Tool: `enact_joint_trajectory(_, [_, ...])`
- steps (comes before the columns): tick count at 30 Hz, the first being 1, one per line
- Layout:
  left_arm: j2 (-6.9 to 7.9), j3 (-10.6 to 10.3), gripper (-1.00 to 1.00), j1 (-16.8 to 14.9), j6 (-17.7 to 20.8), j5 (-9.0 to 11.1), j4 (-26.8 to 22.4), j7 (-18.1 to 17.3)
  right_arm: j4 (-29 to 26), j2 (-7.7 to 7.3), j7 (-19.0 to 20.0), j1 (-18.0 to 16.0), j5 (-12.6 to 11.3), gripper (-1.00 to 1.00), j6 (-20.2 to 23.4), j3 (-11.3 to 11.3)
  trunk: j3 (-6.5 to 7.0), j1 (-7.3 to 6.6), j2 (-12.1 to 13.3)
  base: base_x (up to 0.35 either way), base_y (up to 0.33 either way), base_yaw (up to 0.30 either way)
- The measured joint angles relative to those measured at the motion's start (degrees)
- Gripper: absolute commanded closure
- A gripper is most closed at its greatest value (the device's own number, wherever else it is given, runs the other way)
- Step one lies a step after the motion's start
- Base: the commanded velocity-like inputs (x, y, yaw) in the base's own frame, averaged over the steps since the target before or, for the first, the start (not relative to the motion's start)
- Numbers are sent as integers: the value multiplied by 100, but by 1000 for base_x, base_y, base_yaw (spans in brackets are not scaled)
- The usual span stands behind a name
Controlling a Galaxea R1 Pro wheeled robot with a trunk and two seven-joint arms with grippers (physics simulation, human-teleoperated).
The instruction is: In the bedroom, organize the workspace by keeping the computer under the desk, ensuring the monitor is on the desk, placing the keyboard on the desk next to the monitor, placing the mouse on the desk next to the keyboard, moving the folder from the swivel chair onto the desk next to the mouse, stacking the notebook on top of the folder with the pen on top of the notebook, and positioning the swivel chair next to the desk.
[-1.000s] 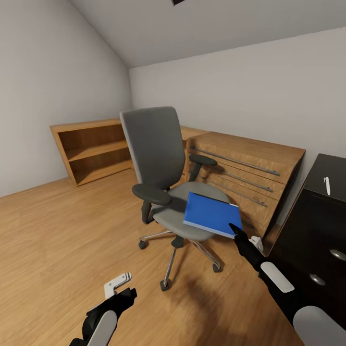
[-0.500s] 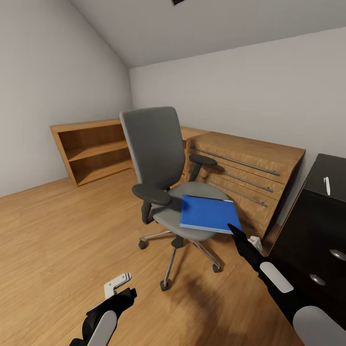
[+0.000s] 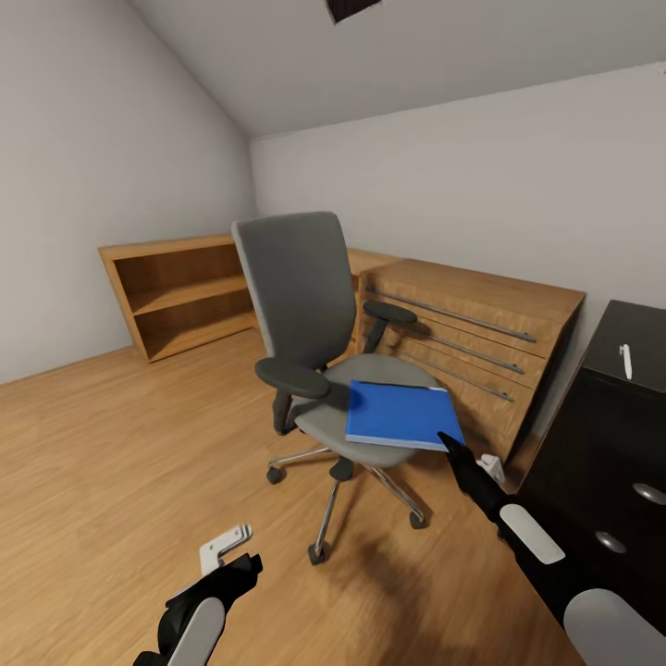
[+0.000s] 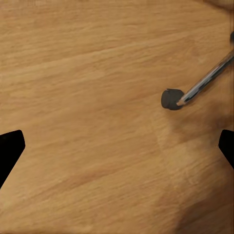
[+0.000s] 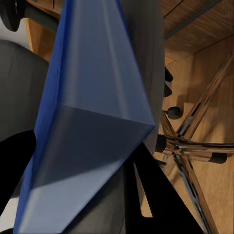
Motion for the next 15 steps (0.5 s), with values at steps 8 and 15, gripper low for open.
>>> enact_joint_trajectory(8, [-2,-4,-100,0,0,0,0,8,-22,-15,32,0,7,100,8,-7,177,-21,11,0,0,0])
enact_joint_trajectory(15, [-8,-29,-100,0,-9,8,0,9,-17,-38,109,0,9,100,13,-9,308,-154,252,-15,0,0])
